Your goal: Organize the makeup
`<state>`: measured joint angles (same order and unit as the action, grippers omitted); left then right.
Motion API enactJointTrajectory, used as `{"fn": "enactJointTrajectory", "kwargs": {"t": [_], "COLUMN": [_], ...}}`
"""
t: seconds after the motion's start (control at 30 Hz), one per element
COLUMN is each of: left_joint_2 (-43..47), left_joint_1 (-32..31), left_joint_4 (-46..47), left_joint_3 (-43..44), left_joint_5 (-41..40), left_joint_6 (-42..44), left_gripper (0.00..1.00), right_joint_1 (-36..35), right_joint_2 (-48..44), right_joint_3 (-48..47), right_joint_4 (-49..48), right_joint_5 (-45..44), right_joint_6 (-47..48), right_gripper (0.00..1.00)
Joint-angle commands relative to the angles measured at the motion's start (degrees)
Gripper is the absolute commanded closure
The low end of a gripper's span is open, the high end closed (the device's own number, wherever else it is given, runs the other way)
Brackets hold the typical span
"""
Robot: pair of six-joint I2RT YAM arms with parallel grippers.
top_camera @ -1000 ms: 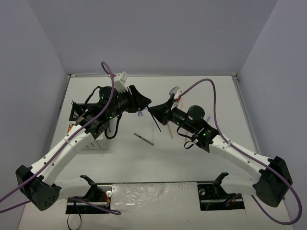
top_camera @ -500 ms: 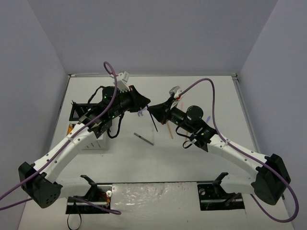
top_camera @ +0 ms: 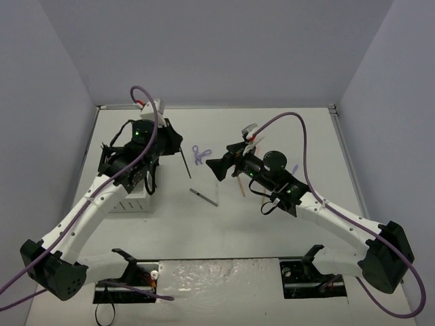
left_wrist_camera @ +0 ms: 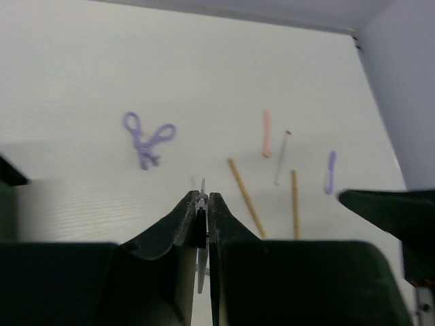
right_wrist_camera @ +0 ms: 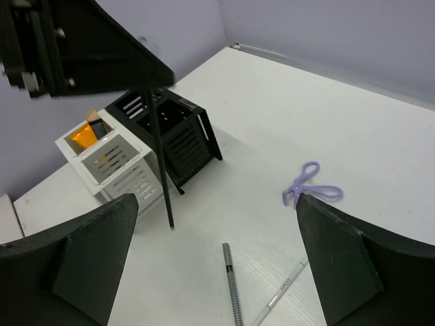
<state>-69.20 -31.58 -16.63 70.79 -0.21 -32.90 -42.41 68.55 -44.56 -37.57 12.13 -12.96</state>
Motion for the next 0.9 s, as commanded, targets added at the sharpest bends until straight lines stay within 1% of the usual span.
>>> {"fn": "enactJointTrajectory", "kwargs": {"t": [0.0,0.1,0.2,0.33,0.37,0.47,0.6,0.87], "left_joint_2": [4.98,5.83,5.23,2.99,2.72,1.03,-1.28,-6.40], "left_joint_1": [8.52,16.88,21.68,28.84,29.74,35.53,38.78,39.14], "left_joint_4": [0.33,2.93,5.77,9.31,10.07,15.10,20.91,29.22], "left_joint_3": [3.21,1.85,1.63,1.11,0.29,-2.07,-4.25,-8.70], "left_joint_5": [-9.95,-13.25,-15.28,-15.95,-15.89,-15.05,-14.38,-13.55], "left_joint_6": [8.32,11.66,14.83,18.31,18.38,18.01,17.95,17.83], "left_gripper": [1.00,1.00,1.00,1.00,1.00,1.00,1.00,1.00], "right_joint_1": [0.48,0.75,0.82,0.93,1.00,1.21,1.80,3.07], "right_joint_2": [-3.90,-4.81,-5.51,-6.25,-6.46,-6.40,-6.41,-5.84], "right_joint_3": [-0.06,2.73,4.32,5.81,5.95,7.05,7.91,9.24], "right_joint_4": [1.71,2.12,2.04,3.30,3.44,3.38,3.21,3.57], "right_joint_5": [-6.54,-7.24,-7.65,-8.54,-8.75,-8.79,-8.18,-7.61], "right_joint_6": [2.04,1.68,1.54,2.34,2.48,3.04,3.21,3.71], "right_gripper": [0.00,0.00,0.00,0.00,0.00,0.00,0.00,0.00]}}
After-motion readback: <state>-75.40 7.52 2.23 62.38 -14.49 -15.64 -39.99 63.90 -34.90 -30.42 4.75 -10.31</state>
